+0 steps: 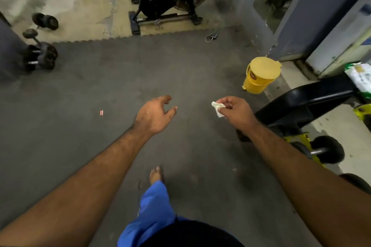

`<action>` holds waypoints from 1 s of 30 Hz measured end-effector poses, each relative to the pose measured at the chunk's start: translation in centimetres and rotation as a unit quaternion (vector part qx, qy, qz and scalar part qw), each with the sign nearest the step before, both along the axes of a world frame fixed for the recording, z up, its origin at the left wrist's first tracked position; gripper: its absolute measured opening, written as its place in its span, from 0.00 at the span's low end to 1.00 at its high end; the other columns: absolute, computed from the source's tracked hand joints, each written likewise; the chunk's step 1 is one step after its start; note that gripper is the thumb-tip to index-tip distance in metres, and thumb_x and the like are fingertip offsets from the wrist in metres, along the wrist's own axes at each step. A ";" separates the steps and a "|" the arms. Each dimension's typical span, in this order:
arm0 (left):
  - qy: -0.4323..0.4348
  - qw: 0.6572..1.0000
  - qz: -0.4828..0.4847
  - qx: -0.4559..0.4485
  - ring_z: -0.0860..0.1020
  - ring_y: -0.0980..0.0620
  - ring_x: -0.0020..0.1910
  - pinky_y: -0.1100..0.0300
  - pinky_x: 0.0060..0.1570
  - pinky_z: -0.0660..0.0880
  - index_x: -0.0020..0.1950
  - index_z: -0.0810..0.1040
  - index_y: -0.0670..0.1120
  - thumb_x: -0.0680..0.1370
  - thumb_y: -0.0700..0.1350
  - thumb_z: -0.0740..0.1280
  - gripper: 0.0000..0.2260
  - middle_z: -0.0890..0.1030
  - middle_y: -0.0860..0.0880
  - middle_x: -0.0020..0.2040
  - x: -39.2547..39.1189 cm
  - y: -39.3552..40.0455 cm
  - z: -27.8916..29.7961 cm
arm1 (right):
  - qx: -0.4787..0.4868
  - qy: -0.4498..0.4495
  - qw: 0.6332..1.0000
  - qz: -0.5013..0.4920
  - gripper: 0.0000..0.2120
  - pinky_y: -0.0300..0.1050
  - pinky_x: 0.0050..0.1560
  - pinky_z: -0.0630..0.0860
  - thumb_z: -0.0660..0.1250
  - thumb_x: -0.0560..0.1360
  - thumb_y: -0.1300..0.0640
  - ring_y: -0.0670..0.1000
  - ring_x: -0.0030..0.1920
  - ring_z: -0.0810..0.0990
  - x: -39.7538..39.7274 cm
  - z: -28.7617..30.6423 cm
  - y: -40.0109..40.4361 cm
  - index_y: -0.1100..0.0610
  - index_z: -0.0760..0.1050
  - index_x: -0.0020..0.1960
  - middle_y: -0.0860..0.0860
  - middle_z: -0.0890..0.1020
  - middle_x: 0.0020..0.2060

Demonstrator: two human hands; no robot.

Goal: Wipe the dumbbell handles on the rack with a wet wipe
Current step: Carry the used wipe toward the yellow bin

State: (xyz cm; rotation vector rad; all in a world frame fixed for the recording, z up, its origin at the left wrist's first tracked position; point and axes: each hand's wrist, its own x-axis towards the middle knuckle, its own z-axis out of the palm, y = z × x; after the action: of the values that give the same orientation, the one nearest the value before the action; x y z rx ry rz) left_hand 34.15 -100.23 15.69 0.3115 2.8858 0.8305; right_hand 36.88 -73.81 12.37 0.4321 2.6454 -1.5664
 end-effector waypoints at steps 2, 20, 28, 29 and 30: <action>0.006 1.000 -0.026 -0.004 0.78 0.43 0.62 0.54 0.60 0.72 0.68 0.76 0.43 0.79 0.50 0.68 0.20 0.80 0.43 0.63 -6.3 0.6 -1.0 | 0.003 0.002 1.000 -0.020 0.05 0.45 0.47 0.78 0.73 0.74 0.58 0.48 0.41 0.83 -5.4 -0.7 0.4 0.54 0.82 0.50 0.52 0.86 0.43; -0.041 0.960 -0.275 -0.042 0.75 0.44 0.66 0.54 0.63 0.70 0.71 0.73 0.46 0.80 0.52 0.66 0.21 0.77 0.47 0.68 -55.2 21.7 -2.8 | 0.017 -0.010 0.971 -0.239 0.05 0.30 0.37 0.72 0.72 0.76 0.53 0.35 0.33 0.78 -42.3 -4.0 13.6 0.54 0.82 0.47 0.45 0.83 0.35; -0.071 0.936 -0.344 -0.028 0.75 0.44 0.66 0.57 0.63 0.67 0.70 0.74 0.43 0.79 0.48 0.68 0.21 0.78 0.44 0.67 -69.5 38.1 -3.6 | -0.015 -0.042 0.944 -0.328 0.04 0.42 0.42 0.77 0.72 0.75 0.54 0.43 0.35 0.80 -54.8 -5.2 25.7 0.49 0.78 0.43 0.44 0.82 0.35; -0.072 0.932 -0.355 -0.029 0.75 0.43 0.66 0.56 0.63 0.68 0.70 0.74 0.43 0.79 0.49 0.68 0.21 0.78 0.44 0.67 -71.2 40.0 -3.6 | -0.014 -0.049 0.940 -0.339 0.03 0.41 0.41 0.76 0.72 0.75 0.55 0.43 0.35 0.80 -55.9 -5.2 27.1 0.49 0.78 0.44 0.43 0.82 0.35; -0.072 0.927 -0.367 -0.030 0.75 0.43 0.66 0.55 0.63 0.69 0.70 0.74 0.43 0.79 0.49 0.67 0.21 0.78 0.44 0.67 -72.7 41.7 -3.7 | -0.015 -0.052 0.935 -0.350 0.03 0.42 0.41 0.77 0.72 0.75 0.54 0.45 0.36 0.81 -56.9 -5.3 28.4 0.50 0.78 0.44 0.43 0.82 0.35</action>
State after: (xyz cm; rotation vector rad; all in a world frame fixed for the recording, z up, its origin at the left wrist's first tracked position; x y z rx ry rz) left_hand -38.59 -58.53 11.99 1.1681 2.3400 0.5807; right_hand -20.01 -45.39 7.12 1.5406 2.5059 -1.6396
